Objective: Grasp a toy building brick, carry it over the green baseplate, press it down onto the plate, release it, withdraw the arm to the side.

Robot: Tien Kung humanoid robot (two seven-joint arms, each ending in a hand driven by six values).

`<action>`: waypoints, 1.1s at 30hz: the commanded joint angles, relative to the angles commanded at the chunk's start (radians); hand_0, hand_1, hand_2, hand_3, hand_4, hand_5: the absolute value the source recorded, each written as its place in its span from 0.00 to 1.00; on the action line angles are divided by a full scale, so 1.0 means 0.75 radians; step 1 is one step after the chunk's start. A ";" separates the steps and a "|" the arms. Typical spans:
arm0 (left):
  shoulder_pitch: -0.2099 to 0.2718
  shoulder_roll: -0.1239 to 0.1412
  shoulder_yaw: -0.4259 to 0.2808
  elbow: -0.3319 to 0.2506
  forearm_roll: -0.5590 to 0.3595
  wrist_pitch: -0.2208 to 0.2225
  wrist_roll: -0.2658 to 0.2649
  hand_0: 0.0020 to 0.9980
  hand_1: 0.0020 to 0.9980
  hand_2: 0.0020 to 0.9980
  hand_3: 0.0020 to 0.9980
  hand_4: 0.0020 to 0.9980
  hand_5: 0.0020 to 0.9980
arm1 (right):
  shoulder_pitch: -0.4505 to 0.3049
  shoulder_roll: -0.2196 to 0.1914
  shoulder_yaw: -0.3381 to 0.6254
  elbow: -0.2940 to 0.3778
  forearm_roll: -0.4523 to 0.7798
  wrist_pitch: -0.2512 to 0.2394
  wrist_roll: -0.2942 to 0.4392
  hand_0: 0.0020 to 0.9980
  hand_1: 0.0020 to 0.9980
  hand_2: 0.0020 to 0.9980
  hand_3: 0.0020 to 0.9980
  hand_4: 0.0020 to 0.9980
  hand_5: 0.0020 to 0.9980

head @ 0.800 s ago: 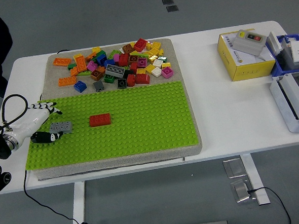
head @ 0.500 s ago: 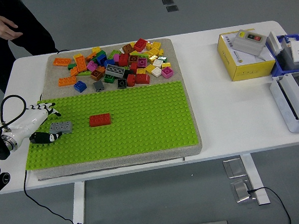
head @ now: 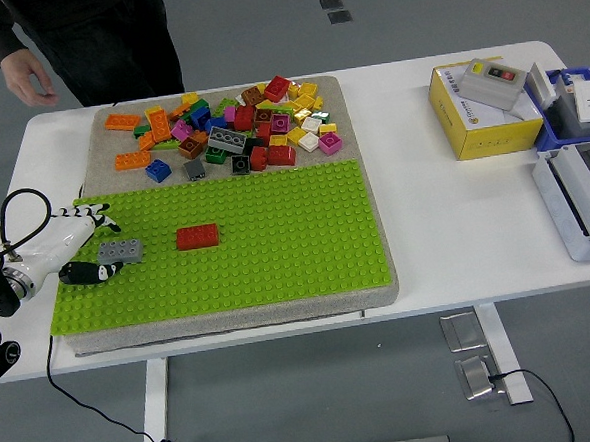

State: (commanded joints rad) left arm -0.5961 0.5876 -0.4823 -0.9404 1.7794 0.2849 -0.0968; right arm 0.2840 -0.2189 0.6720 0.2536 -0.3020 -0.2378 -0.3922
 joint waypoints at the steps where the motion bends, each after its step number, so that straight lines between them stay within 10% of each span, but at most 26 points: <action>1: 0.001 -0.001 0.000 0.000 -0.001 0.000 0.000 1.00 1.00 1.00 0.73 0.76 0.35 | 0.000 0.000 0.000 0.000 0.001 0.000 0.000 0.64 0.63 0.68 0.77 0.56 1.00; 33: 0.004 -0.010 -0.004 0.010 -0.027 0.029 -0.037 1.00 1.00 1.00 0.65 0.70 0.31 | -0.003 0.002 0.001 -0.001 -0.001 0.003 0.000 0.64 0.63 0.68 0.77 0.56 1.00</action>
State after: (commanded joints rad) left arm -0.5929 0.5797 -0.4849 -0.9331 1.7589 0.3066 -0.1245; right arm 0.2814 -0.2176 0.6729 0.2531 -0.3031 -0.2352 -0.3923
